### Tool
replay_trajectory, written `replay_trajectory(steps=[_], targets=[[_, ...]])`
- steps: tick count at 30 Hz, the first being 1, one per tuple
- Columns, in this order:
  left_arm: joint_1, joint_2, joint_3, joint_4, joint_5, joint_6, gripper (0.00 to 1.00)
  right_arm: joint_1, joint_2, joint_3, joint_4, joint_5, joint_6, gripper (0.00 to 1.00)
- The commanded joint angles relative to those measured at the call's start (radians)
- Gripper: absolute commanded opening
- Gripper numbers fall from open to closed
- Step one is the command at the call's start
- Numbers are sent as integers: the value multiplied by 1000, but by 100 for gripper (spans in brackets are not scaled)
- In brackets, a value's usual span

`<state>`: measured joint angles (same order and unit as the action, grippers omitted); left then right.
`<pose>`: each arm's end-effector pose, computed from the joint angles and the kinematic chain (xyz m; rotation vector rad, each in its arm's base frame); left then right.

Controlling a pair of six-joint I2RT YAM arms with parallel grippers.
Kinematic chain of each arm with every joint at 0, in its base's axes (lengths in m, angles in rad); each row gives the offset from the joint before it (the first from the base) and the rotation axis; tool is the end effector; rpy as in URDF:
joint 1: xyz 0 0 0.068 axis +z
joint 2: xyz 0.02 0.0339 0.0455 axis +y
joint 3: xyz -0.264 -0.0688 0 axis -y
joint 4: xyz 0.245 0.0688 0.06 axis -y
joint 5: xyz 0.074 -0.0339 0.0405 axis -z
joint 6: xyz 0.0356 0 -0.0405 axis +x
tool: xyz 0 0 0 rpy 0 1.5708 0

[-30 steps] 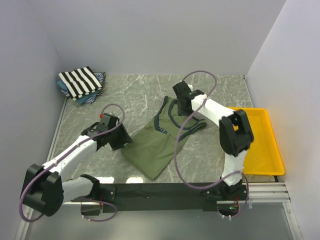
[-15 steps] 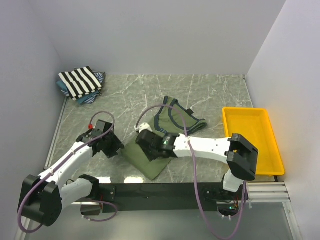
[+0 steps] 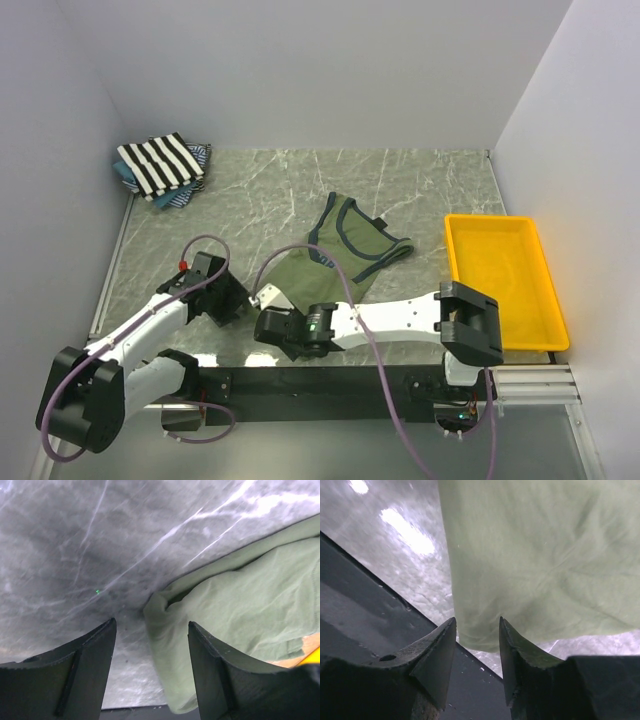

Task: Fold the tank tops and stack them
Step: Fold the tank top

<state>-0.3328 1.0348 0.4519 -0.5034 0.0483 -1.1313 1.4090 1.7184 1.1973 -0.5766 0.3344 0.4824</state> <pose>0.1637 -0.0584 0.1588 -1.0610 2.5573 -0.5070 0.0679 0.3438 0.2089 -1.0624 2.3623 0.2503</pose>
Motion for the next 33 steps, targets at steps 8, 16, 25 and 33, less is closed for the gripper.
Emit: replay_trajectory(steps=[8, 16, 25, 33], targets=[[38, 54, -45, 144, 15, 5, 60, 39, 81, -15, -25, 58, 48, 49], [44, 80, -48, 149, -4, 11, 44, 50, 78, -57, -5, 12, 59, 50], [46, 70, -39, 137, -15, 24, 23, 54, 50, -58, 9, -5, 58, 51], [48, 65, -39, 134, -18, 28, 12, 61, 61, -44, 11, 2, 45, 53]])
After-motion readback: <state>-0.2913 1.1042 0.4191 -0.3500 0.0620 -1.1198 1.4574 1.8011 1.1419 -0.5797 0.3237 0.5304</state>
